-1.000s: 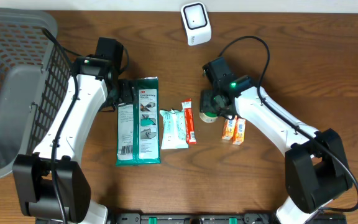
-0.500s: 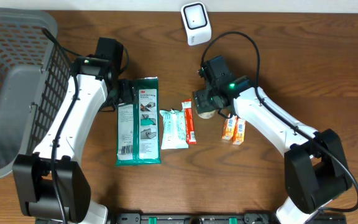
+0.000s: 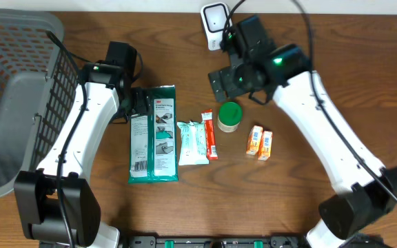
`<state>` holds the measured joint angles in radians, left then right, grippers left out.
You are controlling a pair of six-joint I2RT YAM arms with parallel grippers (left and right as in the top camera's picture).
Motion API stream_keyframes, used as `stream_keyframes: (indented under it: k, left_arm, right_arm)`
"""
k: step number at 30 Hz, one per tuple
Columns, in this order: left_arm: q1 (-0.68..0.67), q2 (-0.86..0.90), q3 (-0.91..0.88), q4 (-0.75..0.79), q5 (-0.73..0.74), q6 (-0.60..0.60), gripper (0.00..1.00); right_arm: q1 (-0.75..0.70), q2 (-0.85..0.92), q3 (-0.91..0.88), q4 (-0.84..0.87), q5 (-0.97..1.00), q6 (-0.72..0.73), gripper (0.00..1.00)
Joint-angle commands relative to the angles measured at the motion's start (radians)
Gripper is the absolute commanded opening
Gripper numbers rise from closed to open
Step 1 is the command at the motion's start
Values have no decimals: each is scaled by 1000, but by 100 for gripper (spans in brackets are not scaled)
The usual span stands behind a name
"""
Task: Scan the item barcode
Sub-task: 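Lift the jar and hold its label under the white scanner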
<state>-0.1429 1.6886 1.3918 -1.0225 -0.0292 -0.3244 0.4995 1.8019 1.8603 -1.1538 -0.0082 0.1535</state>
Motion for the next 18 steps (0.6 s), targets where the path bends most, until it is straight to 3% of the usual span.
stream_keyframes:
  k: [1, 10, 18]
  left_arm:
    - [2, -3, 14, -5, -9, 2, 87]
    - [2, -3, 14, -5, -9, 2, 87]
    - [2, -3, 14, -5, -9, 2, 87]
  right_arm:
    - [3, -23, 93, -81, -4, -4, 99]
    - [6, 41, 103, -226, -5, -1, 99]
    - [5, 203, 101, -210, -4, -2, 99]
